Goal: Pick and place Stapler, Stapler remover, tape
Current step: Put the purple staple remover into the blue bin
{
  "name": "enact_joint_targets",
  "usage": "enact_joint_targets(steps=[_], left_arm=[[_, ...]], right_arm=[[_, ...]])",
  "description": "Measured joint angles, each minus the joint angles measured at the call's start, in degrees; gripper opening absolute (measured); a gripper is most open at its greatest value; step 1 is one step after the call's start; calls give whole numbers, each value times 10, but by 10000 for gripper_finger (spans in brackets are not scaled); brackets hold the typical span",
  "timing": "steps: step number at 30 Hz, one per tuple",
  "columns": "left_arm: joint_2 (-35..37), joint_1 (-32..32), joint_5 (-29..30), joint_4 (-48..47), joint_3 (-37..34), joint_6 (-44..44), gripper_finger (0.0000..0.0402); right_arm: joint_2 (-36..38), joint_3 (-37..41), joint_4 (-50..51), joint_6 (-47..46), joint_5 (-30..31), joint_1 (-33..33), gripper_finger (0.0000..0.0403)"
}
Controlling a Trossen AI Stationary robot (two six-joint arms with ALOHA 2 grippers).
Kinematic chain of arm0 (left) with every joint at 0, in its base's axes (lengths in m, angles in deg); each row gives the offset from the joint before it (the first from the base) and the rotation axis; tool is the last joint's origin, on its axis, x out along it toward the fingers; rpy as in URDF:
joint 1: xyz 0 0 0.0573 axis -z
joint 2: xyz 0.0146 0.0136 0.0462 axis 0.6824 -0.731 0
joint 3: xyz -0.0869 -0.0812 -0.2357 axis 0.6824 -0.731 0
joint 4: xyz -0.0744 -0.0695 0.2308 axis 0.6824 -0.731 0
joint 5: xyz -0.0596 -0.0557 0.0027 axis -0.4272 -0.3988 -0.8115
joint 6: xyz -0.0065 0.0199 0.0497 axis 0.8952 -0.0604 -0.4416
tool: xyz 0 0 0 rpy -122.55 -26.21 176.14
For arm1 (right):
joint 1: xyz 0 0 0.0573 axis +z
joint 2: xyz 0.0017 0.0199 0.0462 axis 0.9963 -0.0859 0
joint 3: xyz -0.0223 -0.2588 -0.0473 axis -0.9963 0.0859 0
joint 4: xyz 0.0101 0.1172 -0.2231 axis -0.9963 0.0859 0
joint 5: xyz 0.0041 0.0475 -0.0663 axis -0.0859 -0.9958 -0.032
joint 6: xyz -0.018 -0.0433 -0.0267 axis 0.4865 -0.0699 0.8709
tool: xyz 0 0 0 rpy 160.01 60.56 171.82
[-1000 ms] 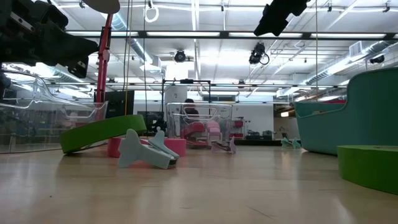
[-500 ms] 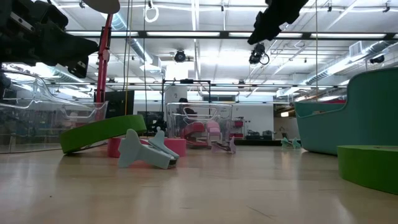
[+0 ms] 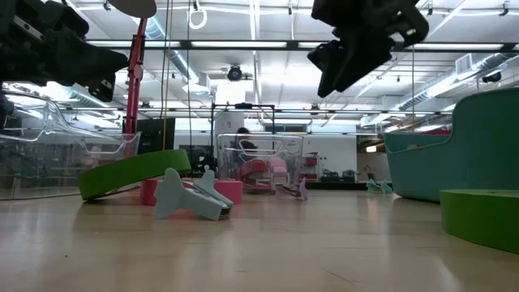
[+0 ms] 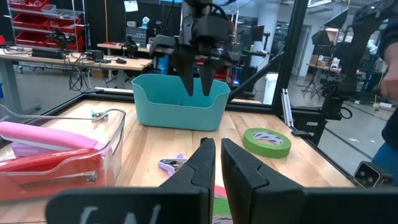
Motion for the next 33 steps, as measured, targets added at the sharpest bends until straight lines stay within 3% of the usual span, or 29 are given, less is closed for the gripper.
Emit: enact_joint_targets(steps=[6, 13, 23, 33], left_arm=[[0, 0, 0, 0, 0, 0, 30], [0, 0, 0, 0, 0, 0, 30], [0, 0, 0, 0, 0, 0, 30], [0, 0, 0, 0, 0, 0, 30]], right_arm=[[-25, 0, -1, 80, 2, 0, 155], [-31, -7, 12, 83, 2, 0, 155], [-57, -104, 94, 84, 47, 0, 155], [-116, -93, 90, 138, 42, 0, 155]])
